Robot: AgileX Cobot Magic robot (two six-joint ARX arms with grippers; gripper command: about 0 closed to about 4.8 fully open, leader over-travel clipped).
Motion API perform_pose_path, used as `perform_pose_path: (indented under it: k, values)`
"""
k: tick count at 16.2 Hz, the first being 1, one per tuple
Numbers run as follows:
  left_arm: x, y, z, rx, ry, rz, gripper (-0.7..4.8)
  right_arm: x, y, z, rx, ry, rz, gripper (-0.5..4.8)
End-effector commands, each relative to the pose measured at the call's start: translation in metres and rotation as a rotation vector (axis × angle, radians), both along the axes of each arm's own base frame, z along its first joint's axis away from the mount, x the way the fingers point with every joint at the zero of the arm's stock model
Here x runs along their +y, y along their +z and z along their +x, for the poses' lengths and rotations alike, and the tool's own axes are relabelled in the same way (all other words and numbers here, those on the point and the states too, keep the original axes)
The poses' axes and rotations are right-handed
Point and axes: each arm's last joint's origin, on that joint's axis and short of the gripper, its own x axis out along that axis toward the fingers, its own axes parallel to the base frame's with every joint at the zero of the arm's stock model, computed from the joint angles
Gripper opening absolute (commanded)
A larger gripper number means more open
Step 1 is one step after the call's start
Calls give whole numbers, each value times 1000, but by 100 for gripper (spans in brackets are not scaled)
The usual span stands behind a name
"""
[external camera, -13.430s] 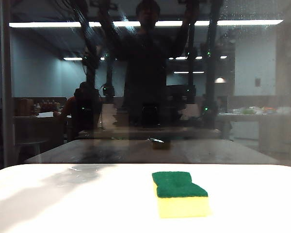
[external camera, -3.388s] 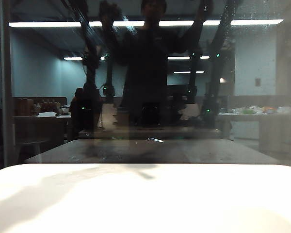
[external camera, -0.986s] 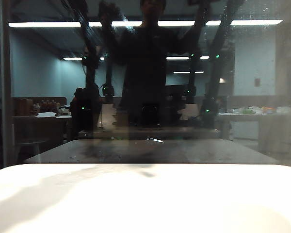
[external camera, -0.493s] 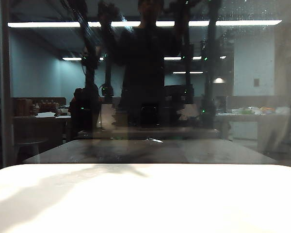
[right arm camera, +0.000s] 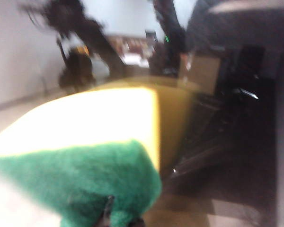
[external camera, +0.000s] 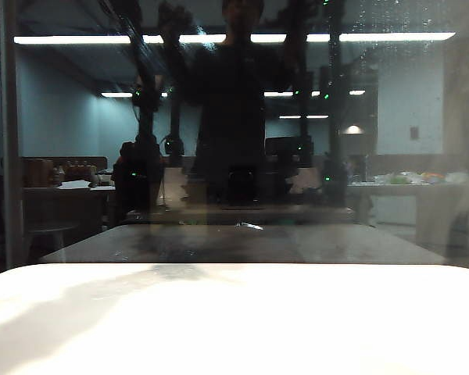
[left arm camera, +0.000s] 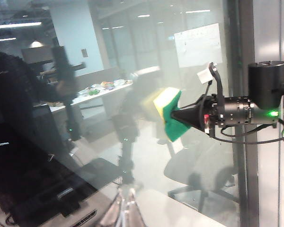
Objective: Reach upward to find where there is water on the glass, pick up the sponge from the table, dry the water, and finally place the sponge back on the table.
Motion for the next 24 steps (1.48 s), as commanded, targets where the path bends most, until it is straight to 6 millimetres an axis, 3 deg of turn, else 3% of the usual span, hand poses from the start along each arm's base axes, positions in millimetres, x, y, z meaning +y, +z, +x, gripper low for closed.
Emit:
perform_pose_path:
  k: [1, 3, 6, 10, 11, 15, 17, 24]
  values:
    - [0, 3, -4, -20, 0, -1, -6, -47, -10, 12, 83, -212, -39, -6]
    - [0, 3, -4, -21, 0, -1, -6, -72, -4, 7, 76, -275, -35, -6]
    - [0, 3, -4, -20, 0, -1, -6, -132, 8, -11, 72, -429, -28, -6]
    - [0, 3, -4, -19, 0, -1, -6, -190, 18, -33, 56, -565, -3, -6]
    - [0, 3, -4, -19, 0, -1, -6, -197, 19, -38, 56, -562, 8, -6]
    - [0, 3, -4, -20, 0, -1, -6, -191, 27, -49, 36, -536, 18, -6]
    - [0, 3, -4, -20, 3, -2, -6, -178, 36, -59, 13, -485, 18, -6]
    - [0, 3, -3, -20, 3, -2, -6, -152, 59, -116, 20, -526, 15, -6]
